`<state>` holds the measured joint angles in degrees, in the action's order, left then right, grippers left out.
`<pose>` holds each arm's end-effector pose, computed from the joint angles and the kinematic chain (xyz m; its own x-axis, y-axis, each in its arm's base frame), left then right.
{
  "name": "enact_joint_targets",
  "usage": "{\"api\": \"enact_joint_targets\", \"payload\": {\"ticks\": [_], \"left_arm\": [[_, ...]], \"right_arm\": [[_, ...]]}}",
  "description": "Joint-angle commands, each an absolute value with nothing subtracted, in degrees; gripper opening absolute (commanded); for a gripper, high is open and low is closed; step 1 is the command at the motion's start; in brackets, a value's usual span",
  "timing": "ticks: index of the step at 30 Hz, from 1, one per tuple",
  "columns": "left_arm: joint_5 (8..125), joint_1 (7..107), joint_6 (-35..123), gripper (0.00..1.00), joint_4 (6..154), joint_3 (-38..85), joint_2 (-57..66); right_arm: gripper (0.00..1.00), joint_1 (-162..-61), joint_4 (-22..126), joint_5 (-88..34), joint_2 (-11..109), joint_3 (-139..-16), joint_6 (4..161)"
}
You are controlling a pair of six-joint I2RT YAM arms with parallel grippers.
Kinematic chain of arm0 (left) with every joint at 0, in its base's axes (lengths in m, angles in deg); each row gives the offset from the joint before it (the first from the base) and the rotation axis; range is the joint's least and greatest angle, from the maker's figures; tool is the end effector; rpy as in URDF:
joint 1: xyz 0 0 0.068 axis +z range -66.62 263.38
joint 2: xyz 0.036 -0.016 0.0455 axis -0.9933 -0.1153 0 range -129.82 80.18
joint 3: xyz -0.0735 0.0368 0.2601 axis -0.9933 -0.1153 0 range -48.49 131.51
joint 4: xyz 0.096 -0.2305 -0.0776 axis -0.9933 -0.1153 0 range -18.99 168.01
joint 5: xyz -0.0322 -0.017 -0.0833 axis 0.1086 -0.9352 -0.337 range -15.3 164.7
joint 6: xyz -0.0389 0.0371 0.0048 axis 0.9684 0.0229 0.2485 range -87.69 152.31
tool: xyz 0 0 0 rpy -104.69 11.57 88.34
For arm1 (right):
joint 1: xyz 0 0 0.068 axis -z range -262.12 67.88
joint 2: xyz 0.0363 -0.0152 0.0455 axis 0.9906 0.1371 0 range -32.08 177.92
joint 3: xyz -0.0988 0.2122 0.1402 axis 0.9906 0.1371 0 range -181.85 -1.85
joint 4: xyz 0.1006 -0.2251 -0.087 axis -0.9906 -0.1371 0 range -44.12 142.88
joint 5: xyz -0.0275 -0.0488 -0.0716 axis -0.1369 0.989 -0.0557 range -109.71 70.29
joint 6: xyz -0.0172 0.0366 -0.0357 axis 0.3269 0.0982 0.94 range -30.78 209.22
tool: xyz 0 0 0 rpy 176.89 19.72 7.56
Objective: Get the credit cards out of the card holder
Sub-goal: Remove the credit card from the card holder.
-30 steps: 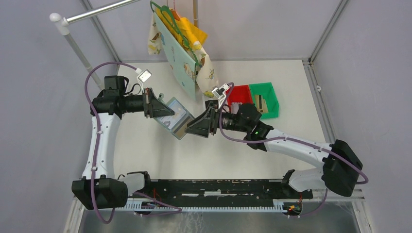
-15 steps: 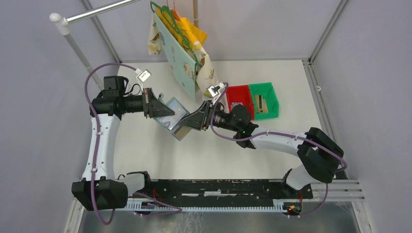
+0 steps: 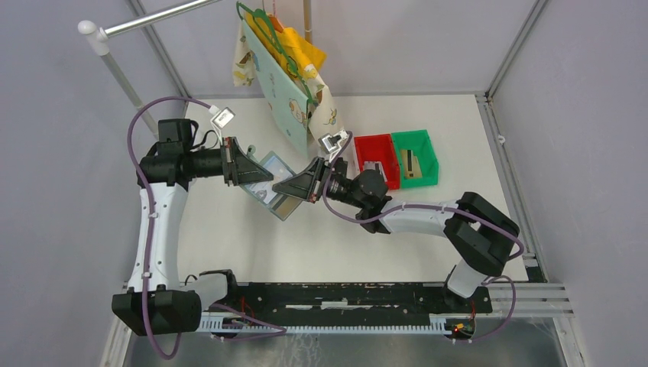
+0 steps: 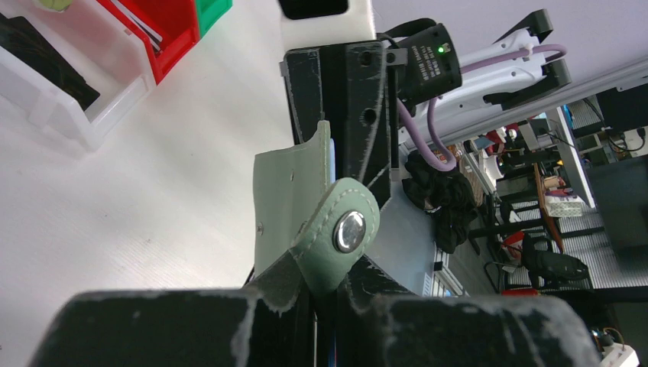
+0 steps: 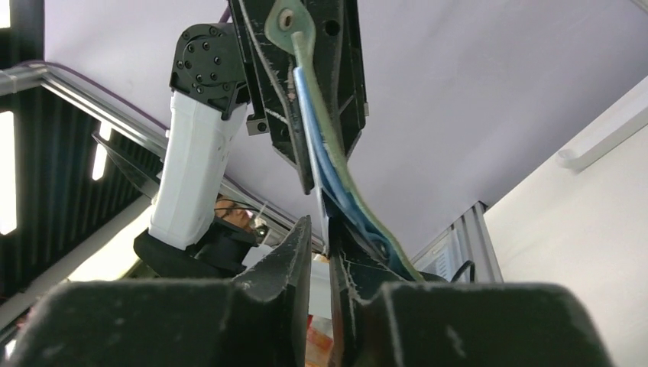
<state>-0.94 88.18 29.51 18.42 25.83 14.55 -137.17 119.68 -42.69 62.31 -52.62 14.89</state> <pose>0.1986 -0.0180 0.3860 -0.7436 -0.0503 -0.6667 0.6252 0.3011 -0.7200 0.1932 0.3006 0.2931 -0.8636 0.3117 -0.3962 -0.4764 -0.2476 0.8436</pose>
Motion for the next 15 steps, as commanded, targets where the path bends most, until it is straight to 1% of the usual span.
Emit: {"api": "enact_joint_targets", "payload": {"ticks": [1,3,4,7,11,13,15], "left_arm": [[-3.86,88.56,32.06,0.03,20.0,27.73,16.29],[-4.76,88.51,32.14,0.07,19.89,27.71,16.36],[-5.31,88.56,32.16,0.09,19.72,27.71,16.45],[-6.23,88.55,32.07,0.15,19.58,27.88,16.63],[-9.14,88.54,31.64,0.29,18.93,27.95,16.79],[-10.82,88.54,29.66,0.31,17.37,28.64,16.76],[-12.48,88.51,28.12,0.31,16.1,29.46,16.81]], "right_arm": [[0.1,-138.02,131.25,-41.8,63.03,-55.43,10.34],[0.01,-138.02,131.5,-42.09,62.28,-54.55,10.57],[0.0,-138.02,131.69,-42.07,61.91,-53.98,10.81],[0.0,-138.02,131.14,-42.43,60.32,-52.0,12.03],[0.0,-138.1,128.73,-42.34,59.01,-50.83,13.57],[0.0,-138.13,128.46,-41.85,58.77,-50.64,13.89],[0.0,-138.2,127.87,-41.48,58.34,-50.71,14.61]]}}
